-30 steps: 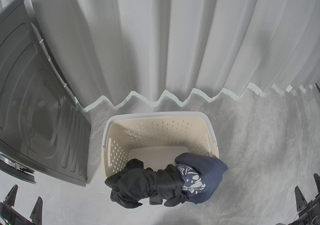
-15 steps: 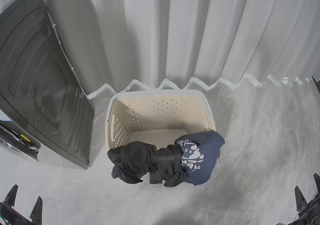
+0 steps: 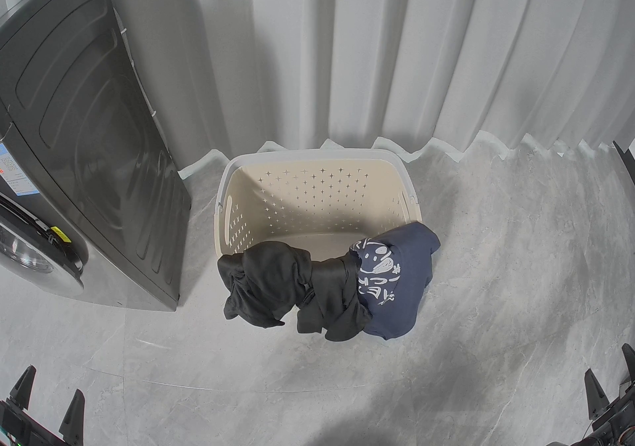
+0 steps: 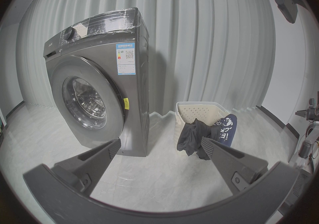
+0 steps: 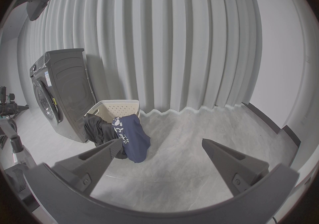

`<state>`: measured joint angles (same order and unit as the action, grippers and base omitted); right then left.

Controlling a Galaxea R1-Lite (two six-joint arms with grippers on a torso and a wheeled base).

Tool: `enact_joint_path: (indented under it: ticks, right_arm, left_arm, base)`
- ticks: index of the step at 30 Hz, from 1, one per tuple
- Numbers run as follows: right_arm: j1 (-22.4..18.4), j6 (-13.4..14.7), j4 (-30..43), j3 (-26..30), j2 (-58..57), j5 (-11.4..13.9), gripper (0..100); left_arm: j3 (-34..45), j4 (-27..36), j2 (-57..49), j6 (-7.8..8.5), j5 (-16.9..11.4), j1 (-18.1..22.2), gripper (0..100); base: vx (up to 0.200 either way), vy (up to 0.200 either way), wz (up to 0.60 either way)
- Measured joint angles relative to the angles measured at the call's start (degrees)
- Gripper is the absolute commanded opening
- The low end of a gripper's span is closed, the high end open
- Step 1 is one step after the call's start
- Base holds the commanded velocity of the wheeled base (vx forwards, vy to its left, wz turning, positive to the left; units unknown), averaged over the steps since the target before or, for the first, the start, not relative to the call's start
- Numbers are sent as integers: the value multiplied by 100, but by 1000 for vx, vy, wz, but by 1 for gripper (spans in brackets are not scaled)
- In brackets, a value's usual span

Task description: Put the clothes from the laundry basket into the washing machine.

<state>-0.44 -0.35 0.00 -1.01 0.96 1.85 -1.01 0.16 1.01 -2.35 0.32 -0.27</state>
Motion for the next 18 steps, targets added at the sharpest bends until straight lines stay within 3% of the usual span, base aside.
enact_joint_path:
  ticks: [18]
  right_arm:
    - [0,4,0,0,0,-2,100]
  left_arm:
    - [0,5,2,11,-7,0,100]
  base:
    - [0,200,0]
